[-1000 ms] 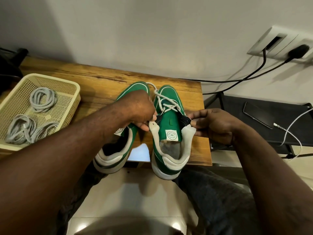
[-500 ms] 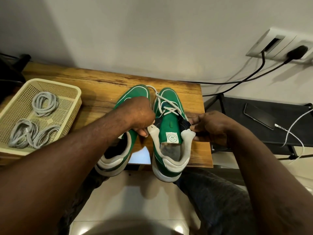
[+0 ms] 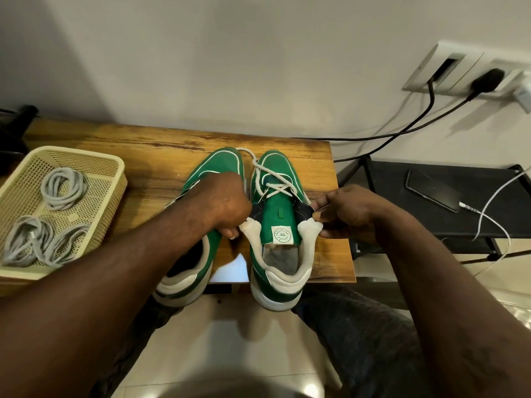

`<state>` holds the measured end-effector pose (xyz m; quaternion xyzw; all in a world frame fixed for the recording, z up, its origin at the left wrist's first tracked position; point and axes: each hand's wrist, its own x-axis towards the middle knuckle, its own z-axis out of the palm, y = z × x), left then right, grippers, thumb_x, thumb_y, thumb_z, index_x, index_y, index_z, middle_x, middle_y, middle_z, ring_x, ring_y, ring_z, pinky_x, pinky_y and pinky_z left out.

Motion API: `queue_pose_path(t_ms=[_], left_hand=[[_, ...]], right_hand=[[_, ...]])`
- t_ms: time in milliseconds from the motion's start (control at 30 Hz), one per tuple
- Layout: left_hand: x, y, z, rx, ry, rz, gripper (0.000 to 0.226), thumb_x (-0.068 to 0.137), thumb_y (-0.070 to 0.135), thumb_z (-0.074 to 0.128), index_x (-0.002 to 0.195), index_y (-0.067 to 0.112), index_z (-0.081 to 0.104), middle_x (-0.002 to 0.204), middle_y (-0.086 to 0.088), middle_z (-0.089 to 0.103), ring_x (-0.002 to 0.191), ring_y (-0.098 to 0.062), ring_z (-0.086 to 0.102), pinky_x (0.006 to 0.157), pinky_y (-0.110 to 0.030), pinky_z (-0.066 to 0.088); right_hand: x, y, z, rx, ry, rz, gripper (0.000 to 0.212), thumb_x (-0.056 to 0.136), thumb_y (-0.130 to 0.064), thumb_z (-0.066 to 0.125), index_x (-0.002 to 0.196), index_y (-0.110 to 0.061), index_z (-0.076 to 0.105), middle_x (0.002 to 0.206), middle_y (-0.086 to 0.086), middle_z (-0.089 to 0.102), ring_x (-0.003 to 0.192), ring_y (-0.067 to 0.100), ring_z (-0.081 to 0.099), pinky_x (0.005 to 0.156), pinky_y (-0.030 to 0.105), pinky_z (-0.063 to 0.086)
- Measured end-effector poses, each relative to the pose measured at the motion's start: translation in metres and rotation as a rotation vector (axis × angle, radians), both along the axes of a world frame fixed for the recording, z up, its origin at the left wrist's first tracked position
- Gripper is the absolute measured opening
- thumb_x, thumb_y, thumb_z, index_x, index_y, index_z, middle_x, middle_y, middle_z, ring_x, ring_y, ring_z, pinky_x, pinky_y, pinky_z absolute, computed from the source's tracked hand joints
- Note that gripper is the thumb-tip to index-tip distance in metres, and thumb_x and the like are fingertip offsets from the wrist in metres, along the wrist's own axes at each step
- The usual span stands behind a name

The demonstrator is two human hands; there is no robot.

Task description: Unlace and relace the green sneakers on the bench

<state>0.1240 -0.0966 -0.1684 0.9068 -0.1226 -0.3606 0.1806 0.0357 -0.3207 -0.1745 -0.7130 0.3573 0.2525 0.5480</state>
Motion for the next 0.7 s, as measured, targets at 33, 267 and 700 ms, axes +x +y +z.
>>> queue_pose_path(t_ms=[33,267,700], left_hand=[[0.0,0.001,-0.001,-0.051,-0.009,0.039,0.005,0.099,0.01,0.065,0.102,0.009,0.069,0.083,-0.008,0.078,0.067,-0.021,0.078,0.073,-0.041,0.067],[-0.003,0.004,0.01,-0.3,0.085,0.158,0.026,0.098,-0.003,0.063,0.101,0.022,0.07,0.096,-0.005,0.07,0.062,-0.018,0.072,0.062,-0.034,0.064],[-0.004,0.0,0.011,-0.315,0.089,0.194,0.021,0.099,0.0,0.063,0.099,0.021,0.069,0.093,-0.009,0.072,0.069,-0.025,0.076,0.072,-0.042,0.067]], right_hand=[[0.0,0.001,0.001,-0.009,-0.003,0.006,0.023,0.101,0.005,0.057,0.097,-0.009,0.074,0.102,0.016,0.073,0.088,0.025,0.07,0.066,0.032,0.06],[-0.004,0.003,0.007,-0.294,-0.388,0.195,0.028,0.088,0.007,0.073,0.102,-0.017,0.076,0.101,0.003,0.077,0.098,0.018,0.075,0.089,0.039,0.064],[0.01,0.062,-0.006,-0.647,-0.543,0.468,0.017,0.09,-0.012,0.069,0.09,-0.029,0.072,0.081,-0.011,0.074,0.082,0.007,0.068,0.077,0.036,0.058]])
